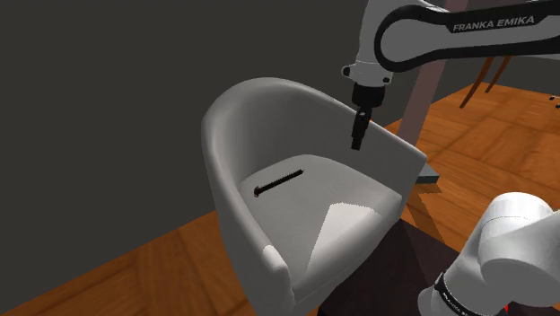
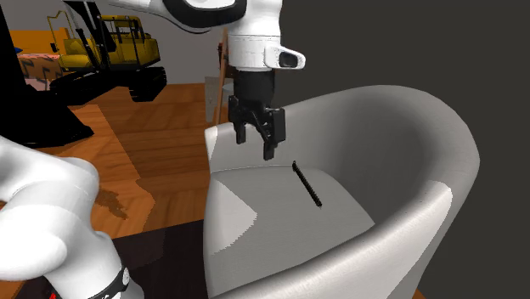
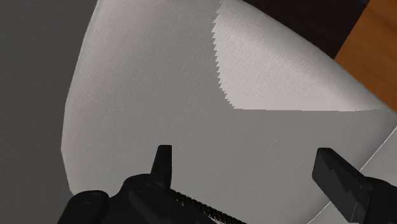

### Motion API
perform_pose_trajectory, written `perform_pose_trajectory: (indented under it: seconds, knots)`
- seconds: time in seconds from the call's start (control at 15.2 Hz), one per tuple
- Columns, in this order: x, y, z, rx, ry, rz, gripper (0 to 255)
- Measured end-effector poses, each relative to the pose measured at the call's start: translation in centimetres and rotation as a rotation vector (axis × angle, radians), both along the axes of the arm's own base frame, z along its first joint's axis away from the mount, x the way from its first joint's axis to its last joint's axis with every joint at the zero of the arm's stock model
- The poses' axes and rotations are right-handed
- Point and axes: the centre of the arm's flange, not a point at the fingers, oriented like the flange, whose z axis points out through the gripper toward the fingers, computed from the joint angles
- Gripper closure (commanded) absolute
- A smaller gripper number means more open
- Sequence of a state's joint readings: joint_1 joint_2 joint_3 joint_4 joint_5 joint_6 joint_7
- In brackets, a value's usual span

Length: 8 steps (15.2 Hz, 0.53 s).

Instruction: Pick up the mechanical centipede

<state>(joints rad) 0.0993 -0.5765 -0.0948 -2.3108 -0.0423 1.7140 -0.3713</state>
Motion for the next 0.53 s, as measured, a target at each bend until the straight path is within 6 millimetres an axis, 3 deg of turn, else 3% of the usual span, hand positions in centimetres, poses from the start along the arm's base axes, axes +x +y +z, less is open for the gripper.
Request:
perform_pose_trajectory:
  seconds: [0.26,0.53]
  knots:
    - [4.2,-0.2,-3.2,0.001,-0.008,0.204,0]
    - [8.1,0.9,-6.4,0.003,-0.016,0.408,0]
